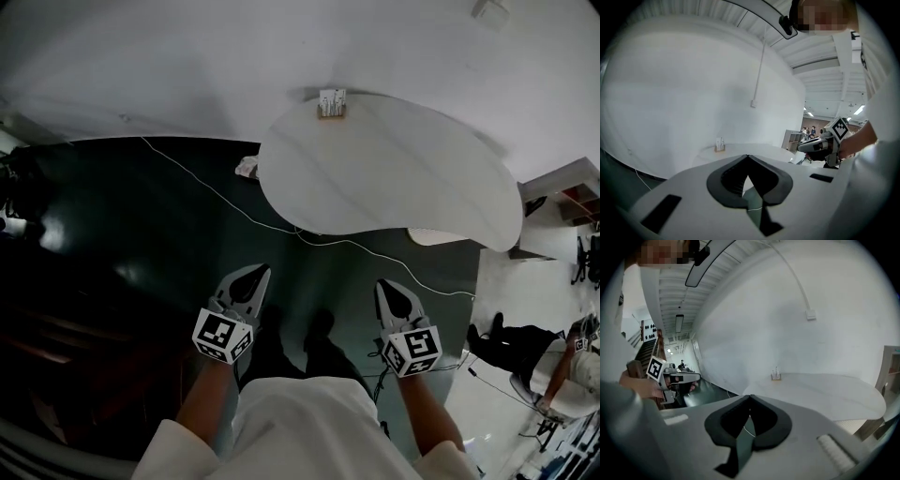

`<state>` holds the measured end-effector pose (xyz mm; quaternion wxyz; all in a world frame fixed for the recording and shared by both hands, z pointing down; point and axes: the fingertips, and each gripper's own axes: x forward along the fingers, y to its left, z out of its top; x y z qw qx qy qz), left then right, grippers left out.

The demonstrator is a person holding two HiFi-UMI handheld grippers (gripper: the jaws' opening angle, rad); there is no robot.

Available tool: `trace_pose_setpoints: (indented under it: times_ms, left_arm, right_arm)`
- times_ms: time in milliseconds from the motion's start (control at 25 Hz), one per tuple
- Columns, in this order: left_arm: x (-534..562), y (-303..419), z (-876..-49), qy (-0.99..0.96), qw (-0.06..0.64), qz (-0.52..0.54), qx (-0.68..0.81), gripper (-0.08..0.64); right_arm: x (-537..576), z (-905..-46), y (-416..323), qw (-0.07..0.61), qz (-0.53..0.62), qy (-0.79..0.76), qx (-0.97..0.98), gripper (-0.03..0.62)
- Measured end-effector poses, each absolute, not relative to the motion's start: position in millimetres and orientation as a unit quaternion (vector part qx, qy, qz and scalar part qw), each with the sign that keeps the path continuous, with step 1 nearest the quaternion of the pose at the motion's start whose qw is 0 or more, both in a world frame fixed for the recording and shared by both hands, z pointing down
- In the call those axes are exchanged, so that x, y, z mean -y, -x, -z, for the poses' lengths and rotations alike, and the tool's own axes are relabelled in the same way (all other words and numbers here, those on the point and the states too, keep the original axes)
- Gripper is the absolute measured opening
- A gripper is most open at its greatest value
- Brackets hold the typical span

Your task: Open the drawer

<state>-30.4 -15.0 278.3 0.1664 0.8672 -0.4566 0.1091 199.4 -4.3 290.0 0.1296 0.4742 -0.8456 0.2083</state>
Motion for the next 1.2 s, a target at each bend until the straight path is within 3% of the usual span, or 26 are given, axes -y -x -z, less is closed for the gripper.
trace_pose_setpoints:
  times_ms: [520, 1200]
  left_arm:
    - [7.1, -1.1, -341.1, -0.854, 0.179, -0.112, 0.476, 0.006]
    - [7.4, 41.1, -454.6, -0.841, 0.203, -0.119, 0.486, 0.006]
  right_arm:
    - [17.6, -364.0, -202.9, 0.144, -0.228, -0.439, 0.857, 0.011]
    - [34.2, -478.5, -128.4, 0.157, -0.237, -0.411, 0.866, 0.011]
